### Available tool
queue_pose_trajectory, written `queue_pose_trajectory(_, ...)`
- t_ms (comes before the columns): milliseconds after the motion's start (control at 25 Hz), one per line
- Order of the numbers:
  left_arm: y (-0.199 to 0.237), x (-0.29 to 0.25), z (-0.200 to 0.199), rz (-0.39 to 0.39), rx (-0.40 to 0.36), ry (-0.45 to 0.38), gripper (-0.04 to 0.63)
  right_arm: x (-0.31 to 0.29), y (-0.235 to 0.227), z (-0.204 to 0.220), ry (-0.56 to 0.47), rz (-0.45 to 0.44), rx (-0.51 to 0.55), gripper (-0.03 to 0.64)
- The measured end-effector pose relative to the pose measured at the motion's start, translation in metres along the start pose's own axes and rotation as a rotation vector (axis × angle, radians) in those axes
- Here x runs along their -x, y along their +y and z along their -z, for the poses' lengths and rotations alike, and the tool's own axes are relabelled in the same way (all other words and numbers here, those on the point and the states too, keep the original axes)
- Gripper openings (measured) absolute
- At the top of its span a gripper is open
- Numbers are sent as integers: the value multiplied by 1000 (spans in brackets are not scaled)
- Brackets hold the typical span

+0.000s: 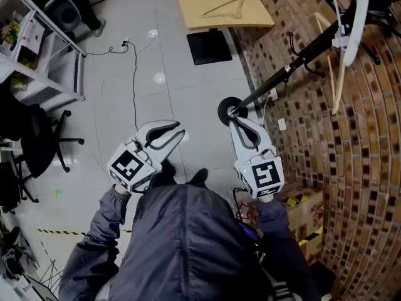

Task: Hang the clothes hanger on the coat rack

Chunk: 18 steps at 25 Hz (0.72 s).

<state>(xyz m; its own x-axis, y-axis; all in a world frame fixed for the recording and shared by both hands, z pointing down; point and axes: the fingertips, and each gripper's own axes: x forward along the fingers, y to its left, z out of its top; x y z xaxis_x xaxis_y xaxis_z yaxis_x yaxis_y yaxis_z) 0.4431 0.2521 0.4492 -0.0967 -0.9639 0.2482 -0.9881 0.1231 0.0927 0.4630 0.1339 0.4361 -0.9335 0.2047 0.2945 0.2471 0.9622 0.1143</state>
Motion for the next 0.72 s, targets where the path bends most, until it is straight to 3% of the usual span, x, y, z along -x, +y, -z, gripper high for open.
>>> queue_pose_trajectory(200, 49, 29, -22, -26, -44, -53, 55, -73, 32, -45, -28, -80, 82, 8)
queue_pose_trajectory(400, 90, 63, -30, -34, -28, -73, 55, -138, 72, -90, -60, -141, 136, 8)
queue_pose_trajectory(560, 121, 83, -31, -20, -104, -75, 54, -178, 99, -124, -101, -192, 193, 8)
queue_pose_trajectory(720, 144, 97, -31, -72, -53, -75, 54, -206, 116, -131, -117, -226, 205, 8)
